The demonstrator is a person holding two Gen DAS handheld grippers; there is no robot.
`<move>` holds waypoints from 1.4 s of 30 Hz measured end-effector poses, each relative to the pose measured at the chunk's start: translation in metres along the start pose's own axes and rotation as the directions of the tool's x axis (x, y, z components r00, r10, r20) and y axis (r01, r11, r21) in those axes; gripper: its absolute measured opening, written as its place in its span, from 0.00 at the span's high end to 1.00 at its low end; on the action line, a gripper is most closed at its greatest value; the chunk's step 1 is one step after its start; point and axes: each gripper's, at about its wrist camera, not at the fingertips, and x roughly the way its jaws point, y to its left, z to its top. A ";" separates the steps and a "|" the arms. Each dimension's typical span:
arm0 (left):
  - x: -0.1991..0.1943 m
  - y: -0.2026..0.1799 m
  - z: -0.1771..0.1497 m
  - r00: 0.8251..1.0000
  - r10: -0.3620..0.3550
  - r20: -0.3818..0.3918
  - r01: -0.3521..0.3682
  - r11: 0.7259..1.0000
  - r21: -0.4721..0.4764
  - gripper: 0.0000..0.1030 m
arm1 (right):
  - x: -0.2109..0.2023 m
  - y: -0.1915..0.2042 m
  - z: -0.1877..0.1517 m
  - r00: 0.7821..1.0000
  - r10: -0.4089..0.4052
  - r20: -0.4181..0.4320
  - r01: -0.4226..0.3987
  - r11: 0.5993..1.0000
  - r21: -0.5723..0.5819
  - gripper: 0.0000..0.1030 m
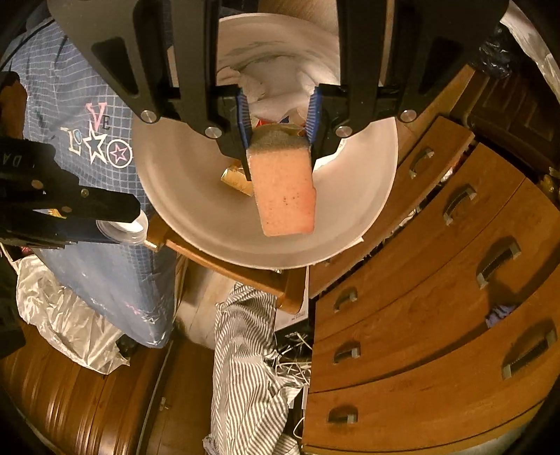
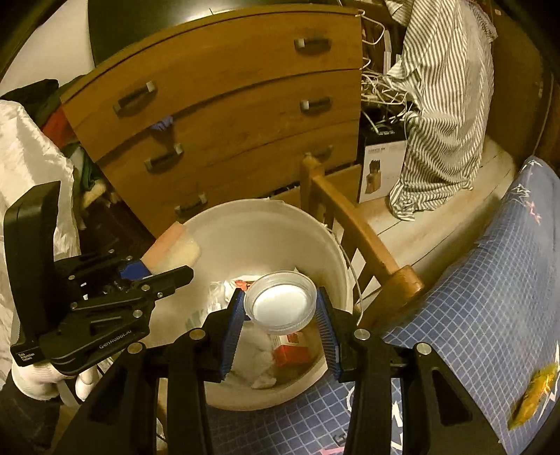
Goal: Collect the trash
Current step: 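Open both tools to drop the sponge block and lid into the bucket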
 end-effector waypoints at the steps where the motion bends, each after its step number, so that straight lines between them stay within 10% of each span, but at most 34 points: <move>1: 0.001 0.001 0.001 1.000 0.000 -0.002 0.000 1.000 0.001 0.76 | 0.003 0.000 0.000 1.000 0.001 -0.004 -0.001 1.000 -0.003 0.59; 28: 0.017 0.008 0.003 1.000 -0.003 -0.013 0.003 1.000 -0.003 0.74 | 0.007 -0.004 0.000 1.000 0.020 -0.005 -0.020 1.000 -0.006 0.51; 32: 0.019 0.013 0.002 0.999 0.032 -0.014 -0.032 0.999 -0.017 0.42 | 0.002 -0.009 -0.001 0.999 0.033 0.024 -0.033 0.999 0.018 0.34; 42: 0.021 0.018 0.000 0.999 0.039 -0.014 -0.039 0.999 -0.021 0.42 | -0.004 -0.016 -0.007 0.999 0.039 0.039 -0.040 0.999 0.037 0.34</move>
